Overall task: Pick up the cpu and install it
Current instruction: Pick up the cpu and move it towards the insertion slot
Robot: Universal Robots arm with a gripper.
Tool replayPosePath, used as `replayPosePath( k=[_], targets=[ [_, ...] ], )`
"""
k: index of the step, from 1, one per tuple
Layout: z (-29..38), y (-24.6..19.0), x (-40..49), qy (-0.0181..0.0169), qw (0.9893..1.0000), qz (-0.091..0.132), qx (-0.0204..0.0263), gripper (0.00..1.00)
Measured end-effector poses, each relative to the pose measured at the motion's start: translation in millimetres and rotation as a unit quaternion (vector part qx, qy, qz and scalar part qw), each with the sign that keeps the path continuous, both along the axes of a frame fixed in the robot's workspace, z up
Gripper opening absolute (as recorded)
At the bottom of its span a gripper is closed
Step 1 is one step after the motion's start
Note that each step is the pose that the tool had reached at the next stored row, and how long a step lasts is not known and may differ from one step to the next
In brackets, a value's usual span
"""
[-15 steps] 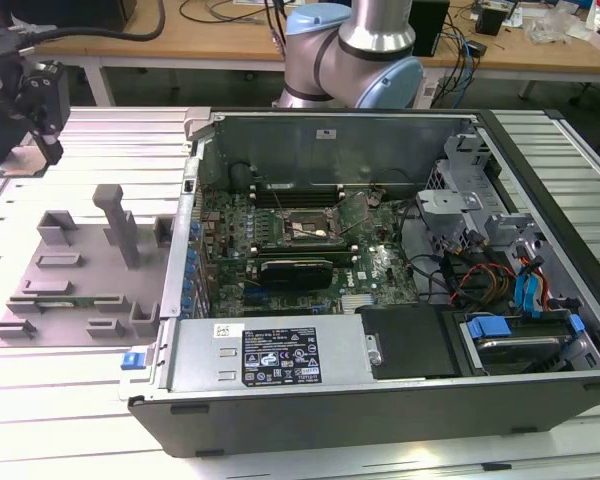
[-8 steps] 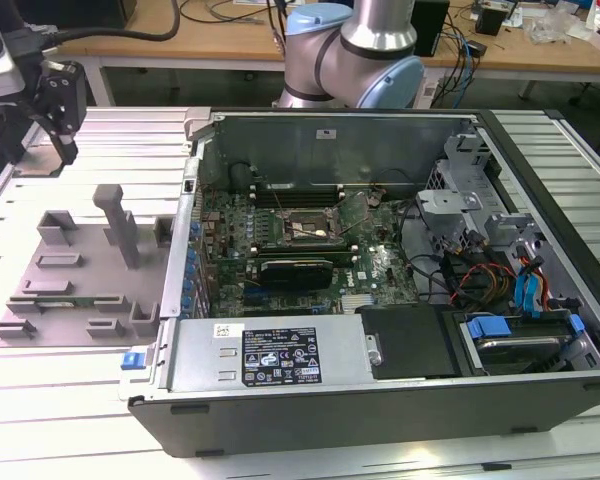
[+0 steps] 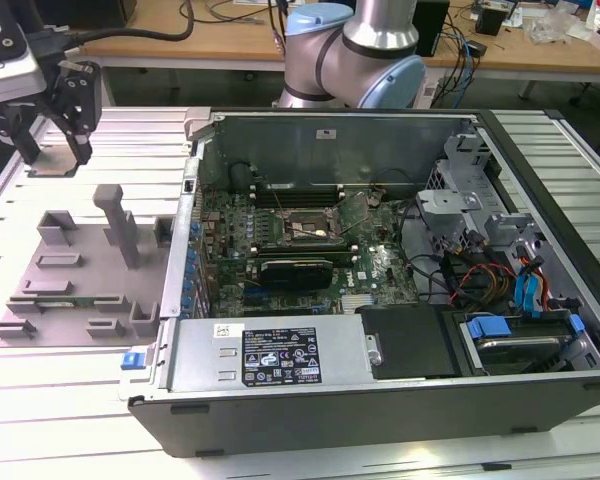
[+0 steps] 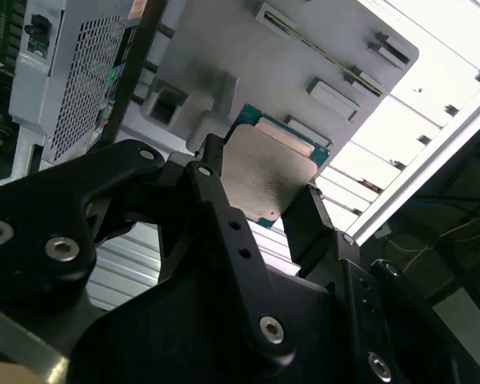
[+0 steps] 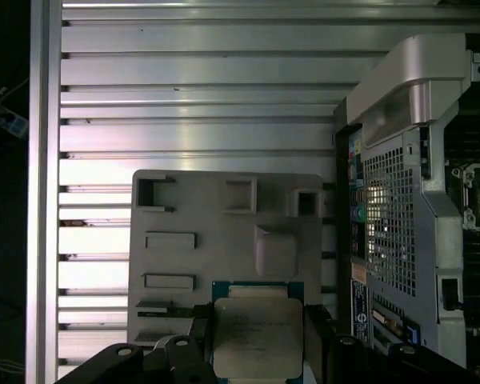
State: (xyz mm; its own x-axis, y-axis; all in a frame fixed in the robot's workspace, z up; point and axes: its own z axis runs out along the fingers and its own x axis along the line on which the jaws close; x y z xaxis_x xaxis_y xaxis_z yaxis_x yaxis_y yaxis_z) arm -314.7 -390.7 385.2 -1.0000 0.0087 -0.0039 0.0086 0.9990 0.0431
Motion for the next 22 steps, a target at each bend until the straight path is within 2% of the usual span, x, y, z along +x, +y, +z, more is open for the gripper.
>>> replayPosePath(
  k=[4, 8, 15, 20, 22],
  targets=[
    [0.0, 0.0, 6.5, 0.0, 1.0, 0.0, 0.0, 0.55],
    [0.0, 0.0, 21.8, 0.0, 1.0, 0.0, 0.0, 0.55],
    [0.0, -0.1, 37.7, 0.0, 1.0, 0.0, 0.0, 0.55],
    [0.0, -0.1, 62.4, 0.0, 1.0, 0.0, 0.0, 0.55],
    [0.0, -0.1, 67.8, 0.0, 1.0, 0.0, 0.0, 0.55]
  ],
)
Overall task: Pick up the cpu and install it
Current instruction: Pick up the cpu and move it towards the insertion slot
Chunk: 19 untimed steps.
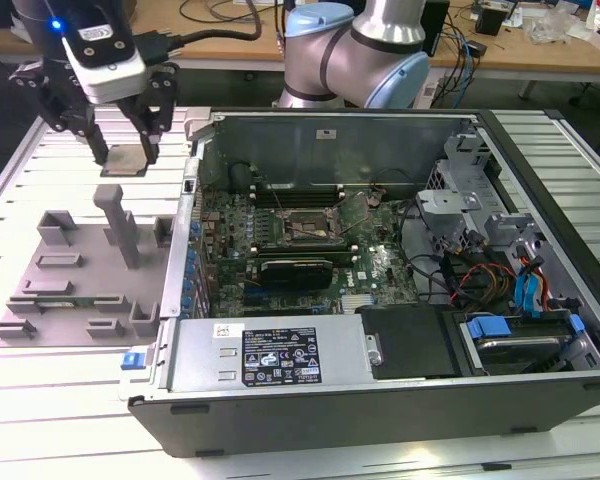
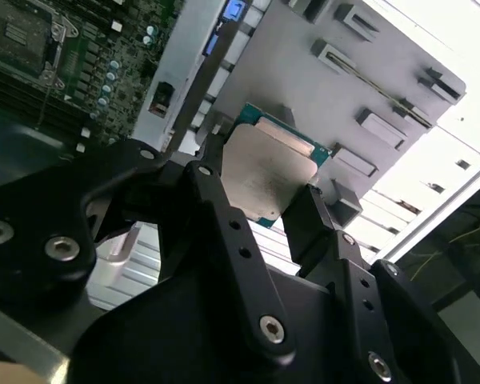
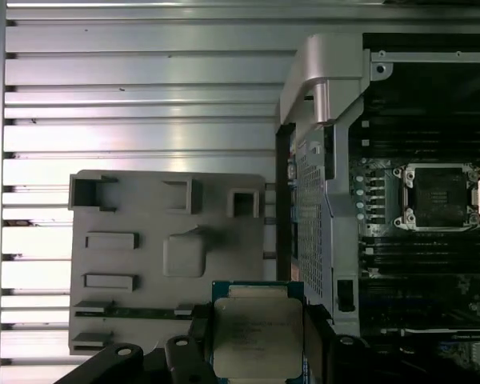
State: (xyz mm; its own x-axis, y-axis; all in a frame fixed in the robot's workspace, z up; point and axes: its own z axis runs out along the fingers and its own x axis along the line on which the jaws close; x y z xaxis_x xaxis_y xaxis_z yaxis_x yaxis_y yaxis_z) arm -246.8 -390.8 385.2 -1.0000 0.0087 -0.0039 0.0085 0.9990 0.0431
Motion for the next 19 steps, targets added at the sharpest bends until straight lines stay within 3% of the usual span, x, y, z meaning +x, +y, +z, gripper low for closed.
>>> replayPosePath(
  k=[7, 13, 19],
  targets=[
    [0.0, -0.4, 24.8, 0.0, 1.0, 0.0, 0.0, 0.55],
    [0.0, -1.0, 60.2, 0.0, 1.0, 0.0, 0.0, 0.55],
    [0.0, -1.4, 79.9, 0.0, 1.0, 0.0, 0.0, 0.55]
  ],
)
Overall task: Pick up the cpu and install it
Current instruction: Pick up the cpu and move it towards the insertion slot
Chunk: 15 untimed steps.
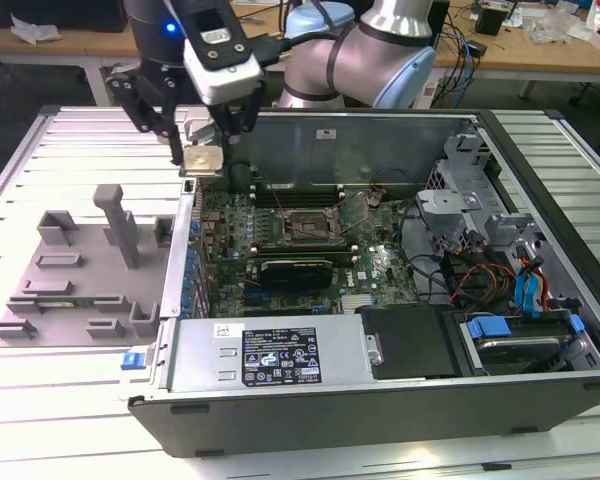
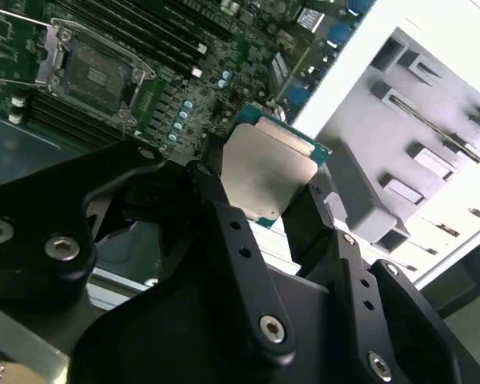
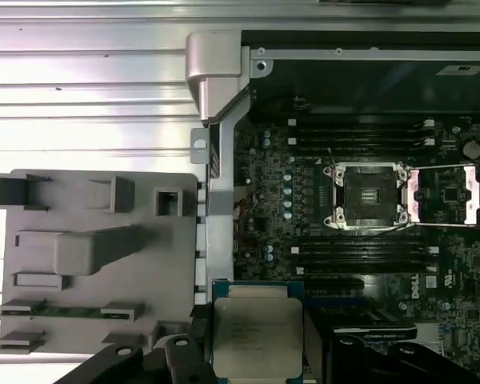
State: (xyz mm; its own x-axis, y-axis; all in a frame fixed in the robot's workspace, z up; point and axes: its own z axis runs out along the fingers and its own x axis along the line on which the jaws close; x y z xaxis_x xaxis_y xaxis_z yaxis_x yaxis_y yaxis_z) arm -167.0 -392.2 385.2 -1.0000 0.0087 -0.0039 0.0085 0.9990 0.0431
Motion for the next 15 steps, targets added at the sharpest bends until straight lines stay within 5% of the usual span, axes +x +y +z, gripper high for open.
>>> replayPosePath(
  k=[15],
  targets=[
    [0.0, -2.2, 79.2, 0.0, 1.0, 0.0, 0.0, 0.55]
  ],
)
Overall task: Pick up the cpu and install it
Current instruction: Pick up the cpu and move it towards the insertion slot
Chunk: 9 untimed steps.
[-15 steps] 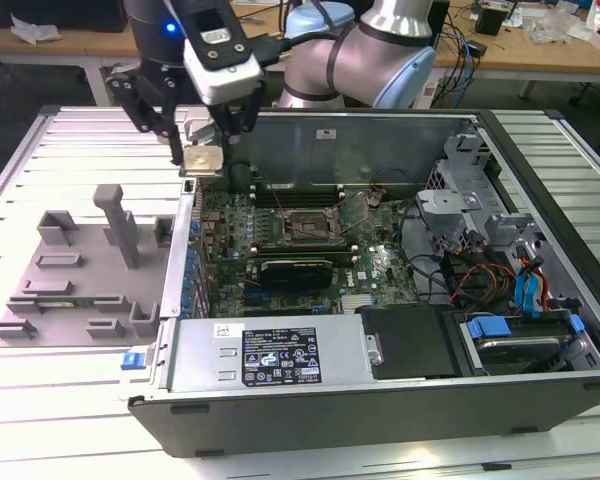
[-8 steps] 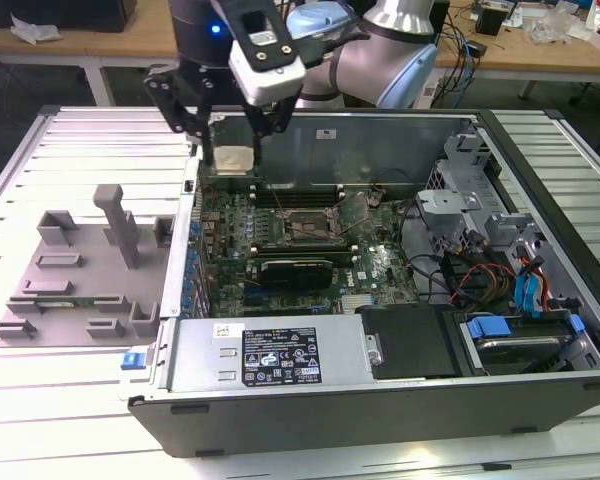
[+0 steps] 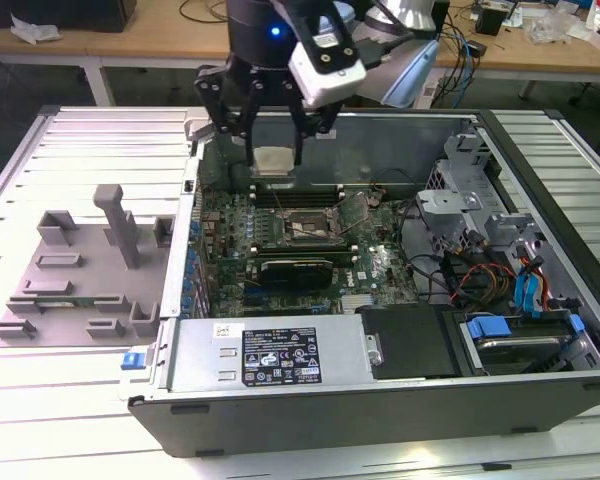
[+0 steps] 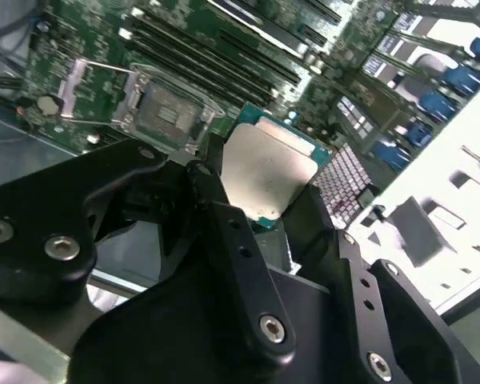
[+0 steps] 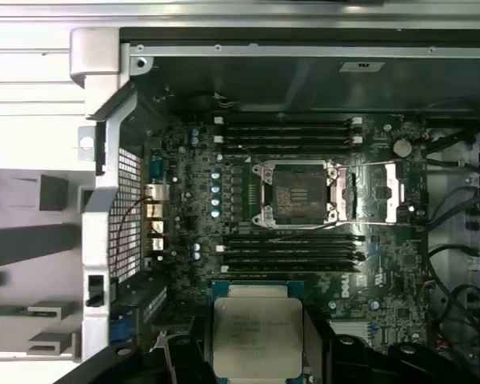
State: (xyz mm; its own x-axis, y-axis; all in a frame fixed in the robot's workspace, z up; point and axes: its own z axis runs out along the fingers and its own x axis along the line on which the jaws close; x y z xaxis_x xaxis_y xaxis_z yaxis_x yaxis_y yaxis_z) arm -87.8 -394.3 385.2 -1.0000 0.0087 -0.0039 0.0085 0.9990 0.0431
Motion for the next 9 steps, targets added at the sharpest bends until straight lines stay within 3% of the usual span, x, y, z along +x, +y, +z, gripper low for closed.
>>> replayPosePath(
  k=[3, 7, 9],
  targets=[
    [0.0, -0.3, 11.1, 0.0, 1.0, 0.0, 0.0, 0.55],
    [0.1, -0.8, 38.7, 0.0, 1.0, 0.0, 0.0, 0.55],
    [0.0, -0.7, 38.8, 0.0, 1.0, 0.0, 0.0, 0.55]
  ],
)
